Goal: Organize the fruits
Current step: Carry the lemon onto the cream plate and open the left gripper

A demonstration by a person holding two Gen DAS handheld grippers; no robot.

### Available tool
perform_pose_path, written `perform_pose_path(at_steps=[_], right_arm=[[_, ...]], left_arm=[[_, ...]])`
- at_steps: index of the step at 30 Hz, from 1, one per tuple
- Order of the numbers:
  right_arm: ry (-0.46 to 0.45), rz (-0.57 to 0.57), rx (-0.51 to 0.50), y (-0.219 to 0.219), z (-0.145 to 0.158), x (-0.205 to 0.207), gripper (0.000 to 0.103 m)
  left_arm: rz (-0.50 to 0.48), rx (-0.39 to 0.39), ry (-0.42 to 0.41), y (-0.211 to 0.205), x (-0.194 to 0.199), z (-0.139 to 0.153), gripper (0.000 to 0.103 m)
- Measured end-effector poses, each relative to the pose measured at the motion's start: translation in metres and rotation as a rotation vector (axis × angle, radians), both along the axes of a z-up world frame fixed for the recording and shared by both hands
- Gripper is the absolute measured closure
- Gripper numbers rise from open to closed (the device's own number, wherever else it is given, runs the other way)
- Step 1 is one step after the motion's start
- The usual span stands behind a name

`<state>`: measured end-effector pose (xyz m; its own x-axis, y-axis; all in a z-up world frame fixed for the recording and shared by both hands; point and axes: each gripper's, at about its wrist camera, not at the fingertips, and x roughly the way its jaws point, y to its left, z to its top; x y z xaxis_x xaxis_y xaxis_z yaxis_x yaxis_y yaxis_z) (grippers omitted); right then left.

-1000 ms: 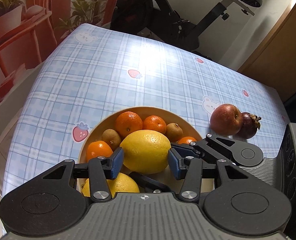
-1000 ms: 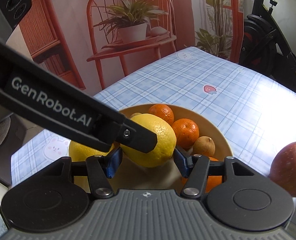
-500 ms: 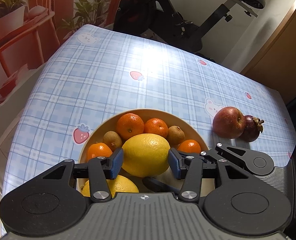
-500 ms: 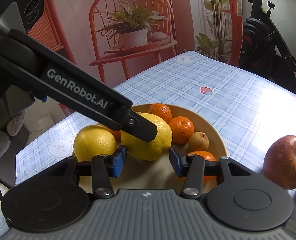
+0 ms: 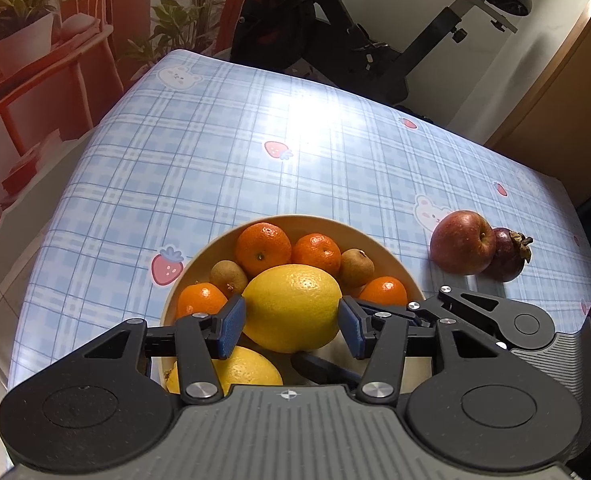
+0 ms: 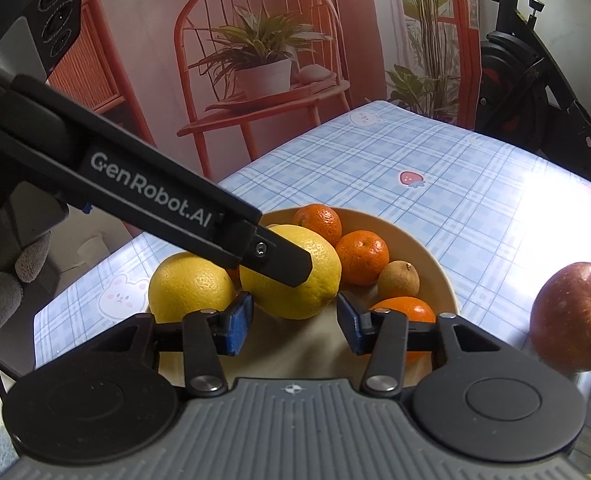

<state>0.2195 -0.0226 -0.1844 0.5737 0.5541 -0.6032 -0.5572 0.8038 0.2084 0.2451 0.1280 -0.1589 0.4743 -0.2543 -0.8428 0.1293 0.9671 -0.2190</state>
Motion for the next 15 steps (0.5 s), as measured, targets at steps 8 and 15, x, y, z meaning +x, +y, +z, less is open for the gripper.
perform_pose_path(at_steps=[8,15], right_arm=[[-0.087,-0.018,-0.020,-0.025,0.013,-0.031,0.057],[-0.164,-0.104,-0.018,-0.069,0.022,-0.059,0.056]], left_arm=[[0.040,0.025,-0.004,-0.009,0.001,0.003,0.047],[0.074,0.071,-0.021,-0.018,-0.002,0.008,0.050]])
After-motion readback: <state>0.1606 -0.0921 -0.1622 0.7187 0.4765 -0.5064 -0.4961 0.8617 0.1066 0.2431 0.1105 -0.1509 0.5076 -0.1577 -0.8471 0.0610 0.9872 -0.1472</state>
